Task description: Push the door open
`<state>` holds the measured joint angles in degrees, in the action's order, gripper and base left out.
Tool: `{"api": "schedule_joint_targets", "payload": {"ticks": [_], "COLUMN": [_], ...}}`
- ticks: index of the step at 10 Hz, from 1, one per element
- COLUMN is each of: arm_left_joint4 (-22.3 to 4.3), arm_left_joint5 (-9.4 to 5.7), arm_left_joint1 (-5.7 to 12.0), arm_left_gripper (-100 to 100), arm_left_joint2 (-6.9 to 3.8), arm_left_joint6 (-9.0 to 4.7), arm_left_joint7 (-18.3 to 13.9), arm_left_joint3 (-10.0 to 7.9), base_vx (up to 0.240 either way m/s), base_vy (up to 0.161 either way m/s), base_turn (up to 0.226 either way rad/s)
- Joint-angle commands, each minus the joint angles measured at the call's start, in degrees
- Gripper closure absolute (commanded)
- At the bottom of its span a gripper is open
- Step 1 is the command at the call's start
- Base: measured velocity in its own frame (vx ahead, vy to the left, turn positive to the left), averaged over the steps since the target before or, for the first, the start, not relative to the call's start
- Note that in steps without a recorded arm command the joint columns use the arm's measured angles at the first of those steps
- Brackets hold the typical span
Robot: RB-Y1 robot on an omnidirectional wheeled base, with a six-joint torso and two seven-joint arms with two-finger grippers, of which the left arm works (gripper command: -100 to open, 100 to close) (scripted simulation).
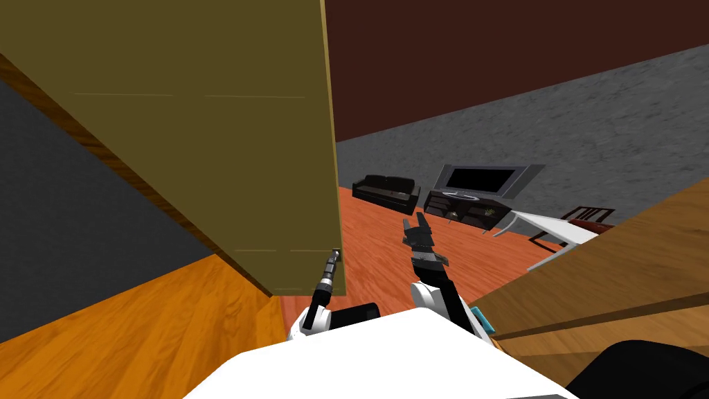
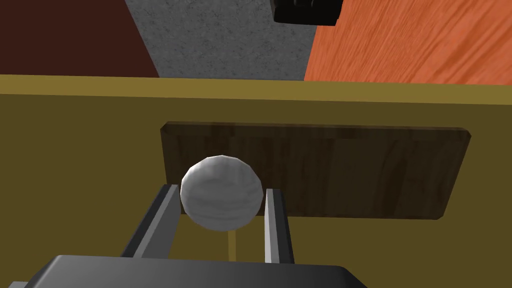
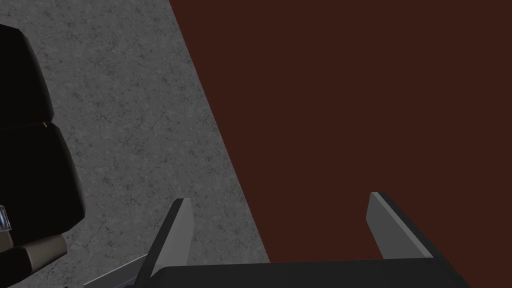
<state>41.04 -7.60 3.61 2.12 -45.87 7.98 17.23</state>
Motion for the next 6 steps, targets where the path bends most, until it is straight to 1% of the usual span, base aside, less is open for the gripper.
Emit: {"api": "schedule_joint_targets", "payload": {"ticks": [1, 2, 3, 4, 6], "arm_left_joint4": [0.0, 0.0, 0.0, 0.0, 0.0], "arm_left_joint5": [-0.04, -0.04, -0.57, -0.69, -1.26], "arm_left_joint1": [-0.03, -0.03, 0.09, 0.13, 0.32], "arm_left_gripper": [100, 100, 100, 100, 100], "arm_left_joint2": [-0.04, -0.04, -1.7, -1.98, -2.84], "arm_left_joint6": [-0.05, -0.05, 0.21, 0.25, 0.41], "arm_left_joint7": [0.0, 0.0, 0.3, 0.4, 0.7], "arm_left_joint3": [-0.07, -0.07, -1.15, -1.39, -2.58], "base_vx": [-0.009, 0.0, 0.126, 0.168, 0.188], "base_vy": [0.0, 0.0, -0.026, -0.066, -0.077], "base_turn": [0.003, 0.0, 0.083, 0.119, 0.089]}}
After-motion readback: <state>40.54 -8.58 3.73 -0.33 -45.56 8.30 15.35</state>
